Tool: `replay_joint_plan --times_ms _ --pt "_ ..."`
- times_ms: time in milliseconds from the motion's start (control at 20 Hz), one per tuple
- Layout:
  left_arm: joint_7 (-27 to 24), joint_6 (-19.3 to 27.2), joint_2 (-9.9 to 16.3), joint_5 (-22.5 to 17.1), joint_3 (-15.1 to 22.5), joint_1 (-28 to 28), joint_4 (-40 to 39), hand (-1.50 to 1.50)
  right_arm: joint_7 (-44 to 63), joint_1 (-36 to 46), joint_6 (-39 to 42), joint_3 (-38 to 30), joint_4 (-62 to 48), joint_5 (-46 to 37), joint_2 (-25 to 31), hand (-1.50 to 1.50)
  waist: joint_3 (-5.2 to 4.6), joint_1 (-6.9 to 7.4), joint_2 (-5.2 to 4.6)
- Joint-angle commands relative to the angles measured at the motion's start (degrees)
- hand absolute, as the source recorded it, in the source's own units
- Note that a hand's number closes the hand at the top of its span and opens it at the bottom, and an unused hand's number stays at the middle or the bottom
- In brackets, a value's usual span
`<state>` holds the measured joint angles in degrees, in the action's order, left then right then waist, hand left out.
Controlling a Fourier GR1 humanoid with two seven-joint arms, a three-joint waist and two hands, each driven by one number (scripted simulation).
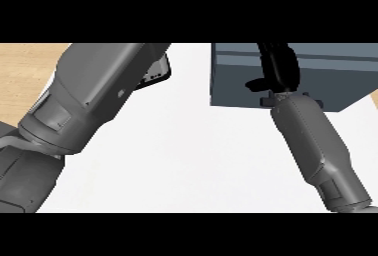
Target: Pick up the can, place it into the drawer and close the drawer
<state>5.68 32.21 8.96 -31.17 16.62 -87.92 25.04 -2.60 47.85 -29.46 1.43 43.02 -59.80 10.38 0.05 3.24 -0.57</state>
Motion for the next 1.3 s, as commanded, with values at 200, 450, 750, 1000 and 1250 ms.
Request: replay_joint_plan --times_ms 200,450,750,1000,1250 --pt "5.4 -1.5 4.2 0.9 1.1 4.1 7.4 -1.5 -2.5 9.9 -7.5 -4.7 -14.5 -0.4 1.5 -1.5 0.02 2.27 -0.14" --pt "5.7 -1.8 5.5 1.5 1.8 8.5 12.5 -1.5 -0.8 15.8 -9.0 -5.3 -19.1 -1.8 0.8 -1.5 -0.01 3.02 -0.17" --pt "7.3 -4.0 8.5 1.4 1.8 11.2 16.1 -1.5 -0.2 22.4 -6.6 -7.0 -22.2 -1.0 1.0 -1.5 -0.03 3.58 -0.52" --pt "7.2 -3.0 9.0 1.9 2.6 14.9 20.3 -1.5 -7.0 21.5 -7.3 -11.2 -21.2 4.5 -1.1 -1.5 0.1 3.98 -0.42" --pt "8.7 -3.5 10.8 1.5 2.1 17.2 24.1 -1.5 -9.1 23.8 -6.0 -13.3 -22.2 6.1 -0.5 -1.5 0.05 3.39 -0.38"
